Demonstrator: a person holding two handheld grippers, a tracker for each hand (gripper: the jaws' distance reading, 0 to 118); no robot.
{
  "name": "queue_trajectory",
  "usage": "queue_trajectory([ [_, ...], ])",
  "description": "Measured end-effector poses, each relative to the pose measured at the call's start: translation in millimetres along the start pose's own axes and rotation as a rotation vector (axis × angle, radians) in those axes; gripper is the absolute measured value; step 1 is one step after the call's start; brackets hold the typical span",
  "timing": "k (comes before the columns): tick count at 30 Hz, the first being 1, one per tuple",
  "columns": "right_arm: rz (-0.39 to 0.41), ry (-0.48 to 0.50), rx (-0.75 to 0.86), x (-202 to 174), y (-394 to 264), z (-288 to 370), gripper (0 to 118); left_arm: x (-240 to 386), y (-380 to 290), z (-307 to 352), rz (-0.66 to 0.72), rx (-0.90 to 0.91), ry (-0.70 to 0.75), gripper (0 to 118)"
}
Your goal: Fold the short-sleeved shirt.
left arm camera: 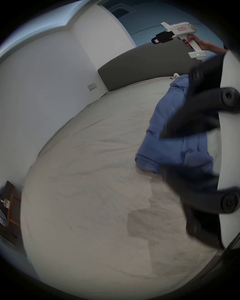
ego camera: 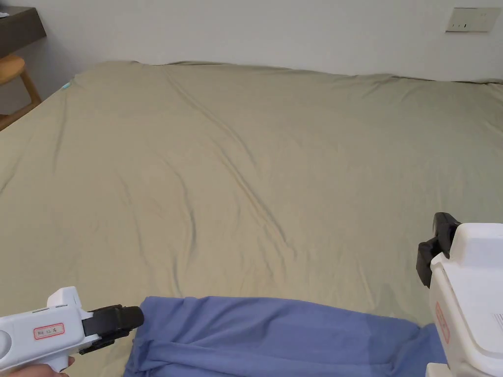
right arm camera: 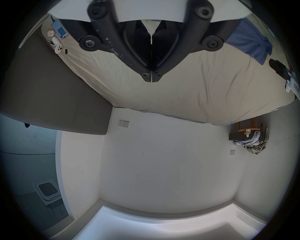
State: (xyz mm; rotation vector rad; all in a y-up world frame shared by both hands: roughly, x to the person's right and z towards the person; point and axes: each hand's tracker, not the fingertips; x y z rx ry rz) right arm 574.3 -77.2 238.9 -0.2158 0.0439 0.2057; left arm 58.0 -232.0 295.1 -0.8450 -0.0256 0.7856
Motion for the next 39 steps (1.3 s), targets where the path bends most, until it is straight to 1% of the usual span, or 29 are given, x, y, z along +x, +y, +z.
queue_trajectory([
  [1, 0.003, 0.002, -0.008, -3.2, -1.5, -1.9, 2, -2.6, -1.2, -3.7, 0.014, -0.013, -0.007, 63],
  [2, 0.007, 0.004, -0.018, -5.2, -3.7, -3.7, 2, -5.0, -1.6, -8.8, 0.029, -0.031, -0.012, 86],
  [3, 0.011, 0.004, -0.026, -6.5, -5.4, -5.3, 2, -7.7, -1.2, -13.2, 0.031, -0.037, -0.015, 107],
  [4, 0.013, 0.004, -0.032, -7.2, -6.5, -6.4, 2, -7.2, -2.0, -16.3, 0.03, -0.043, -0.017, 111],
  [6, 0.021, 0.004, -0.043, -9.9, -8.2, -9.7, 2, -5.0, -4.9, -24.7, 0.027, -0.047, -0.015, 109],
  [7, 0.026, 0.003, -0.048, -10.4, -8.8, -10.7, 2, -20.7, 1.2, -33.9, 0.026, -0.054, -0.017, 107],
  [8, 0.034, 0.002, -0.053, -10.5, -9.3, -11.6, 2, -20.2, 0.3, -39.3, 0.03, -0.06, -0.019, 101],
  [9, 0.036, 0.001, -0.054, -11.5, -9.1, -12.2, 2, -19.2, -1.3, -43.7, 0.032, -0.065, -0.024, 85],
  [11, 0.039, 0.002, -0.06, -10.7, -9.4, -12.9, 2, -16.3, -5.1, -50.8, 0.021, -0.059, -0.024, 62],
  [13, 0.04, 0.003, -0.063, -9.5, -9.5, -13.6, 2, -11.9, -5.2, -59.0, -0.034, -0.07, 0.001, 53],
  [14, 0.042, 0.001, -0.063, -8.3, -9.6, -13.5, 2, -9.4, -4.2, -58.7, -0.048, -0.063, -0.004, 44],
  [15, 0.042, -0.001, -0.064, -6.4, -9.7, -13.1, 2, -5.8, -5.4, -61.5, -0.049, -0.069, 0.004, 25],
  [16, 0.04, -0.002, -0.064, -4.7, -9.8, -12.6, 2, -5.5, -5.3, -64.7, -0.059, -0.084, 0.025, 12],
  [18, 0.032, -0.003, -0.066, -1.4, -9.3, -11.7, 2, -2.9, -7.6, -67.4, -0.076, -0.092, 0.028, 9],
  [20, 0.026, -0.004, -0.065, 2.4, -8.3, -9.9, 2, 5.8, -8.5, -60.6, -0.136, -0.055, 0.057, 8],
  [22, 0.027, -0.01, -0.059, 5.4, -6.9, -8.8, 2, 15.4, -4.6, -49.0, -0.173, -0.021, 0.086, 8],
  [24, 0.027, -0.013, -0.052, 9.5, -4.7, -7.3, 2, 27.9, 1.5, -31.1, -0.222, 0.004, 0.081, 7],
  [27, 0.018, -0.013, -0.037, 14.0, -2.3, -4.8, 2, 36.6, 15.3, -8.1, -0.246, 0.017, 0.108, 7],
  [28, 0.013, -0.012, -0.033, 15.5, -2.0, -3.9, 2, 35.8, 19.7, -0.4, -0.256, 0.048, 0.152, 7],
  [32, 0.01, -0.005, -0.016, 21.0, -1.3, 1.4, 2, 22.3, 36.8, 28.9, -0.242, 0.07, 0.302, 7],
  [34, 0.004, 0.007, -0.01, 24.4, -1.4, 4.0, 2, 24.6, 37.1, 37.1, -0.239, 0.064, 0.346, 7],
  [37, 0.003, 0.01, -0.004, 29.1, -2.8, 8.4, 2, 55.1, 21.9, 38.6, -0.252, 0.058, 0.343, 7],
  [39, -0.008, 0.011, -0.002, 33.9, -4.2, 11.7, 2, 85.9, 10.9, 30.8, -0.313, 0.043, 0.34, 7],
])
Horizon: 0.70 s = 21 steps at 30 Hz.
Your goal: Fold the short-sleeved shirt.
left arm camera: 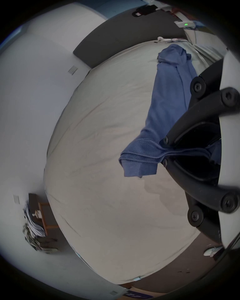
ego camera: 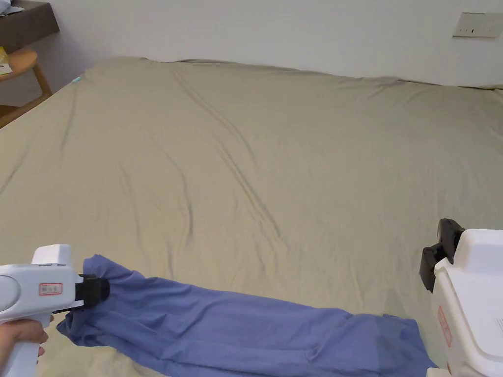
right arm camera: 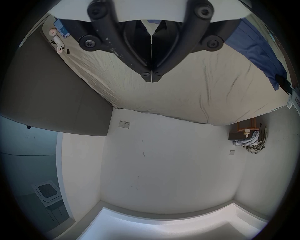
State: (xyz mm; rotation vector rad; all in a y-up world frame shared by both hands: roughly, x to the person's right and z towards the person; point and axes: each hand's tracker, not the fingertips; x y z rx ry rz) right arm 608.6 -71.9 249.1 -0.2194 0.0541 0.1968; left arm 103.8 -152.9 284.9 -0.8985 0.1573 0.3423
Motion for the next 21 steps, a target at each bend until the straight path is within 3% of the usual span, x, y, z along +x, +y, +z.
queue_trajectory([
  [9, -0.014, -0.017, 0.007, 18.9, -2.5, 13.4, 2, 149.4, -19.7, -46.7, -0.17, -0.123, -0.219, 7],
  [13, -0.011, -0.031, 0.007, 26.0, -3.4, 16.7, 2, 194.6, -37.2, -78.6, -0.211, -0.181, -0.247, 7],
  [17, -0.015, -0.047, -0.002, 33.1, -6.1, 17.0, 2, 221.0, -57.5, -100.8, -0.314, -0.235, -0.182, 7],
  [18, -0.015, -0.047, -0.005, 34.3, -6.5, 16.9, 2, 223.5, -59.9, -101.0, -0.316, -0.231, -0.179, 12],
  [19, -0.014, -0.048, -0.008, 34.7, -6.9, 17.0, 2, 223.3, -60.9, -99.6, -0.313, -0.224, -0.185, 26],
  [20, -0.013, -0.052, -0.008, 35.0, -7.4, 17.1, 2, 222.3, -61.9, -96.3, -0.288, -0.21, -0.233, 52],
  [21, -0.011, -0.053, -0.009, 35.3, -7.7, 16.9, 2, 221.2, -61.4, -94.3, -0.247, -0.211, -0.28, 92],
])
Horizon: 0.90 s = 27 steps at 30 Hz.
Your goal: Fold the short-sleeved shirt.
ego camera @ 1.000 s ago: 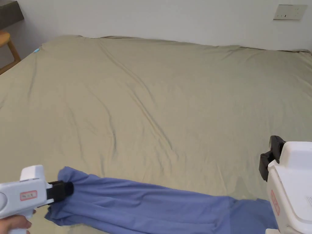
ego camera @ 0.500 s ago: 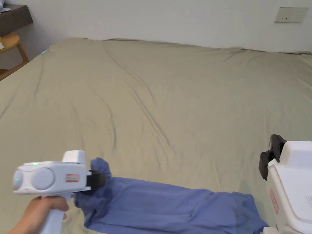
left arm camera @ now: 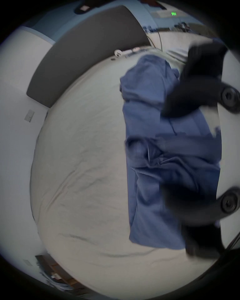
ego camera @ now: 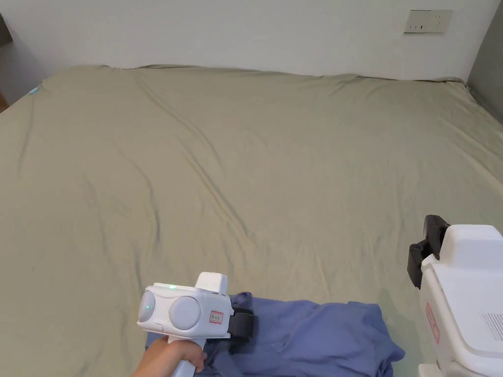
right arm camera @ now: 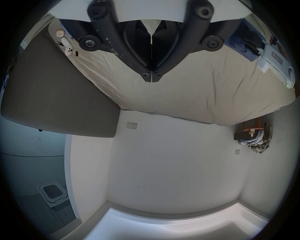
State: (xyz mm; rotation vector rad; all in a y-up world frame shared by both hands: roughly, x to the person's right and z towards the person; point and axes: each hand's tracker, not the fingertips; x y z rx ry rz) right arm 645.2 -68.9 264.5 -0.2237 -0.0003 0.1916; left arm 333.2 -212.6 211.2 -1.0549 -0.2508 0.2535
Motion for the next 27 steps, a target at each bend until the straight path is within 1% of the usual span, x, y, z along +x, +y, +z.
queue_trajectory([
  [1, 0.0, 0.0, -0.002, 0.3, -0.3, -0.4, 2, 0.1, 0.5, 2.7, 0.019, 0.003, -0.025, 114],
  [2, -0.002, 0.001, -0.003, 0.6, -0.5, -0.7, 2, 0.3, 1.2, 9.4, 0.044, 0.025, -0.044, 118],
  [4, -0.004, 0.002, -0.005, 0.6, -0.5, -1.0, 2, -4.9, 2.3, 24.9, 0.076, 0.108, -0.066, 114],
  [5, -0.004, 0.002, -0.004, 0.0, -0.1, -1.2, 2, -7.6, 3.6, 32.2, 0.098, 0.132, -0.061, 114],
  [7, -0.006, 0.008, -0.005, -0.4, 0.6, -1.6, 2, -11.6, 4.1, 50.7, 0.123, 0.21, -0.015, 114],
  [9, -0.007, 0.011, -0.001, -0.9, 1.4, -1.6, 2, -18.8, 0.3, 70.0, 0.121, 0.337, 0.049, 111],
  [10, -0.006, 0.012, 0.0, -1.1, 1.8, -1.6, 2, -21.9, -2.0, 77.2, 0.11, 0.391, 0.088, 105],
  [11, -0.007, 0.014, 0.0, -1.2, 2.1, -1.6, 2, -24.2, -5.0, 83.8, 0.106, 0.445, 0.127, 93],
  [12, -0.008, 0.016, 0.001, -1.2, 2.3, -1.6, 2, -27.3, -7.6, 88.8, 0.098, 0.476, 0.161, 65],
  [14, -0.012, 0.016, 0.001, -1.6, 2.4, -1.5, 2, -32.8, -13.7, 89.2, 0.045, 0.514, 0.252, 4],
  [15, -0.013, 0.016, 0.0, -1.6, 2.2, -1.6, 2, -34.1, -15.5, 87.0, 0.021, 0.505, 0.278, 0],
  [16, -0.014, 0.017, -0.001, -1.6, 1.6, -1.8, 2, -38.4, -19.7, 84.1, -0.007, 0.467, 0.301, 0],
  [18, -0.014, 0.015, -0.004, -1.4, 0.2, -2.1, 2, -44.4, -27.8, 74.1, 0.003, 0.445, 0.264, 0],
  [21, -0.018, 0.016, -0.012, -0.5, -2.0, -2.7, 2, -43.1, -40.9, 48.8, -0.03, 0.38, 0.291, 0],
  [24, -0.02, 0.015, -0.019, 1.3, -4.1, -3.2, 2, -33.7, -53.1, 25.1, -0.055, 0.322, 0.27, 0],
  [27, -0.021, 0.01, -0.025, 3.9, -6.5, -3.5, 2, -20.8, -60.7, 5.1, -0.033, 0.254, 0.212, 0],
])
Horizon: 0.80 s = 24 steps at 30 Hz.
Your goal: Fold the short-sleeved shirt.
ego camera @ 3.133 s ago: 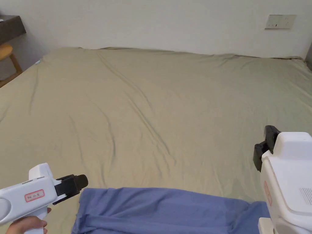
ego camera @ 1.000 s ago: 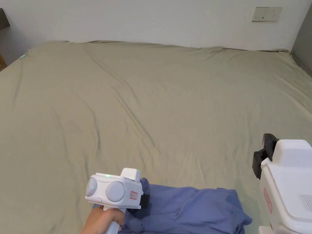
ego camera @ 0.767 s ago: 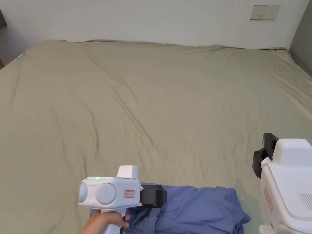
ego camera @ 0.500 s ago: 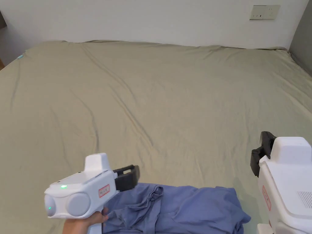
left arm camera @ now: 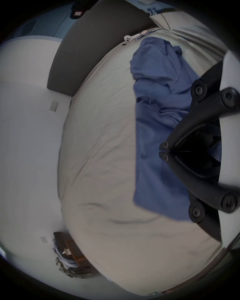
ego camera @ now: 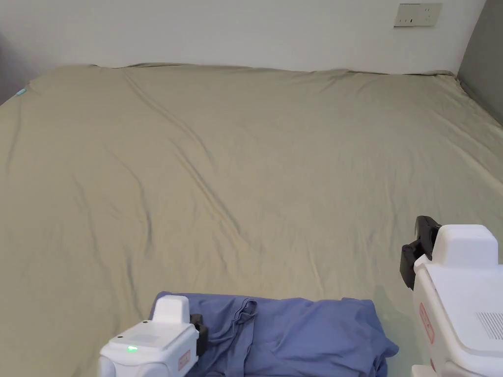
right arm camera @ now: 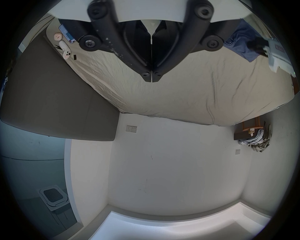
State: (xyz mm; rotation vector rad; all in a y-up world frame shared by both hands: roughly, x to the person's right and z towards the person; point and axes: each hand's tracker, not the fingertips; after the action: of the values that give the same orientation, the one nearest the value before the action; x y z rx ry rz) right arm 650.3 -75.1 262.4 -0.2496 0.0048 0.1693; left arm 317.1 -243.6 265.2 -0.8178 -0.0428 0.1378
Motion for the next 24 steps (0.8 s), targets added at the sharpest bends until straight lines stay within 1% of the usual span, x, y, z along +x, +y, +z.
queue_trajectory([
  [3, -0.003, -0.007, -0.006, 2.8, -1.2, 0.3, 2, 20.4, -10.8, -15.8, -0.004, -0.04, -0.039, 0],
  [6, 0.005, -0.021, -0.009, 4.4, -2.2, 1.4, 2, 39.0, -20.8, -32.5, 0.074, -0.088, -0.099, 0],
  [8, 0.005, -0.022, -0.011, 5.7, -1.9, 1.8, 2, 48.3, -22.8, -30.5, 0.049, -0.026, -0.028, 0],
  [11, 0.0, -0.029, -0.007, 6.0, -0.8, 3.9, 2, 44.2, -17.4, -30.7, 0.054, -0.05, -0.049, 0],
  [12, -0.001, -0.029, -0.007, 5.7, -0.1, 4.4, 2, 38.5, -14.7, -28.3, 0.061, -0.062, -0.072, 0],
  [14, 0.004, -0.025, -0.004, 4.5, 1.5, 5.8, 2, 27.2, -3.0, -17.8, 0.119, -0.079, -0.126, 0],
  [16, 0.012, -0.021, 0.002, 2.7, 3.4, 7.0, 2, 7.5, 12.2, 6.1, 0.202, -0.005, -0.198, 0],
  [18, 0.015, -0.019, 0.006, 0.8, 5.1, 7.4, 2, -13.7, 28.9, 25.3, 0.256, 0.023, -0.238, 0],
  [19, 0.013, -0.017, 0.008, -0.3, 6.0, 7.2, 2, -30.3, 36.6, 35.4, 0.294, 0.046, -0.289, 0],
  [21, 0.01, -0.012, 0.011, -2.8, 7.5, 6.4, 2, -56.7, 47.1, 48.0, 0.353, 0.044, -0.312, 1],
  [22, 0.011, -0.009, 0.011, -4.5, 8.0, 6.0, 2, -71.0, 50.8, 51.9, 0.388, 0.043, -0.331, 2],
  [24, 0.013, -0.004, 0.013, -8.1, 8.6, 4.6, 2, -98.5, 53.1, 53.7, 0.456, 0.016, -0.366, 11],
])
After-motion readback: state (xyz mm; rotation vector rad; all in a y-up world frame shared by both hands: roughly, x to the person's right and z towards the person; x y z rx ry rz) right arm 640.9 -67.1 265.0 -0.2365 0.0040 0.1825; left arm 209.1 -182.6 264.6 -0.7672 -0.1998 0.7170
